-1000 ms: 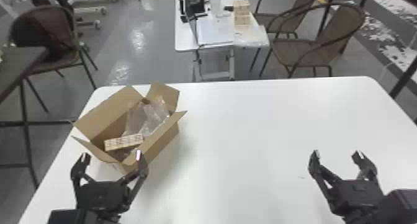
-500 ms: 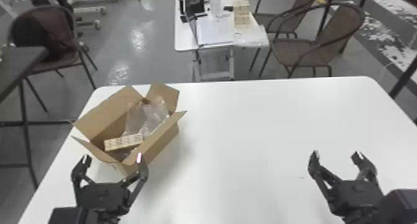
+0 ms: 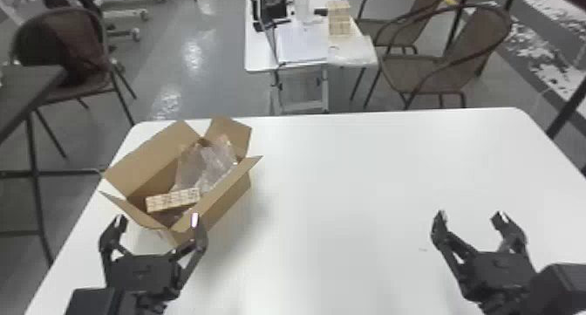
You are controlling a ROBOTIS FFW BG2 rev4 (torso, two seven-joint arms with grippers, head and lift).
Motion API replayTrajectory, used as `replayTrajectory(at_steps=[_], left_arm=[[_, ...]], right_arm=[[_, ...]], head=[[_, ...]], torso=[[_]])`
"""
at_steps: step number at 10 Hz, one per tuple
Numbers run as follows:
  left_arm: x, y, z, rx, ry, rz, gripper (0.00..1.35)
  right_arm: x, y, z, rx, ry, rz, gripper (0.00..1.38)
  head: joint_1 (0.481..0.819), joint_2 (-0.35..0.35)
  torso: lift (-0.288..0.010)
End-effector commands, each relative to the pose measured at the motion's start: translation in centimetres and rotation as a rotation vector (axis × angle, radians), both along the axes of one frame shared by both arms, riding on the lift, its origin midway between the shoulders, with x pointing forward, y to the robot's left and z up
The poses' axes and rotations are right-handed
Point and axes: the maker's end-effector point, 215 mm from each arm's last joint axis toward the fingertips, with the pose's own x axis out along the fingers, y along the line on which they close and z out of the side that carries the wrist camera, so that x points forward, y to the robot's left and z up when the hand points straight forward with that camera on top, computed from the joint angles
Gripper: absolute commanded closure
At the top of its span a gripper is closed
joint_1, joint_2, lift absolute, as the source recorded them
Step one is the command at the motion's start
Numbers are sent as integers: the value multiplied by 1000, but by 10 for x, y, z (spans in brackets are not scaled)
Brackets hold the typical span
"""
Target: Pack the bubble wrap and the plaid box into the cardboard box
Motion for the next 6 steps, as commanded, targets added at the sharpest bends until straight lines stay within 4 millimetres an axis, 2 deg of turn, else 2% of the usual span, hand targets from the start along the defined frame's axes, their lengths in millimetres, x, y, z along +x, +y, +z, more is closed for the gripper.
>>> replayTrajectory(at_steps=[1,6], left_arm=[[1,0,2,-1,-3,0,101],[3,-2,4,-8,-11,-5,101]], right_arm=[[1,1,0,1,-1,1,329],[2,9,5,25,-57,12,328]], head=[[695,90],[695,92]], torso=[[-99],[-99]])
